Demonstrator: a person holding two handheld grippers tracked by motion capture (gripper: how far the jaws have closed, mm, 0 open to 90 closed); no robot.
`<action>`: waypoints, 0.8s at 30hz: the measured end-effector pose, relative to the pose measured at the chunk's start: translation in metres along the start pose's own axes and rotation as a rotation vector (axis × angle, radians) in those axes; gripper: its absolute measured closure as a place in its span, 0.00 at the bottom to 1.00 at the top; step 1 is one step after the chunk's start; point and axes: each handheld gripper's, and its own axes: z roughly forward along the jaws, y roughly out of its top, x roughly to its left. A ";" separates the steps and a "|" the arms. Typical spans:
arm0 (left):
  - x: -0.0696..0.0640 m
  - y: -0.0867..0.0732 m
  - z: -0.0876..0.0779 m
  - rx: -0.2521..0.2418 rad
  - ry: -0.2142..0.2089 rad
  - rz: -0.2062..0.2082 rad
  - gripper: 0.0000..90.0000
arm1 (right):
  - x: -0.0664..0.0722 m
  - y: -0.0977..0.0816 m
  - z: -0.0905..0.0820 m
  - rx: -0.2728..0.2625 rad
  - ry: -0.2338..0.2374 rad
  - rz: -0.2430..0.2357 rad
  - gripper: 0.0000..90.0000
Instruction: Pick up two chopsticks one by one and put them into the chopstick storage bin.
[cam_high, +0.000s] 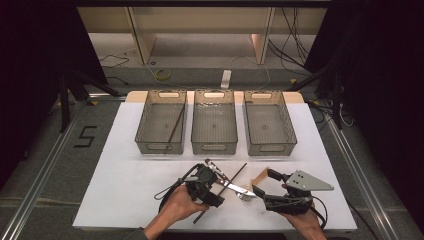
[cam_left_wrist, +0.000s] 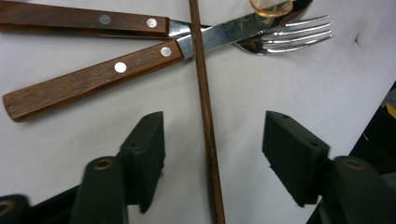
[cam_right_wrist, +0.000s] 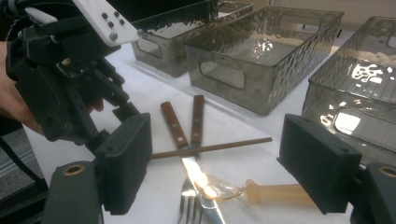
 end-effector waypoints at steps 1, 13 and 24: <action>0.000 0.000 0.000 0.008 0.005 0.009 0.46 | 0.000 0.000 0.000 0.001 0.000 -0.001 0.29; -0.005 -0.002 0.008 0.048 0.020 0.053 0.70 | 0.000 0.000 0.001 0.004 0.001 -0.003 0.29; -0.008 -0.002 0.013 0.066 0.064 0.089 0.80 | 0.001 0.000 0.001 0.002 0.002 -0.005 0.29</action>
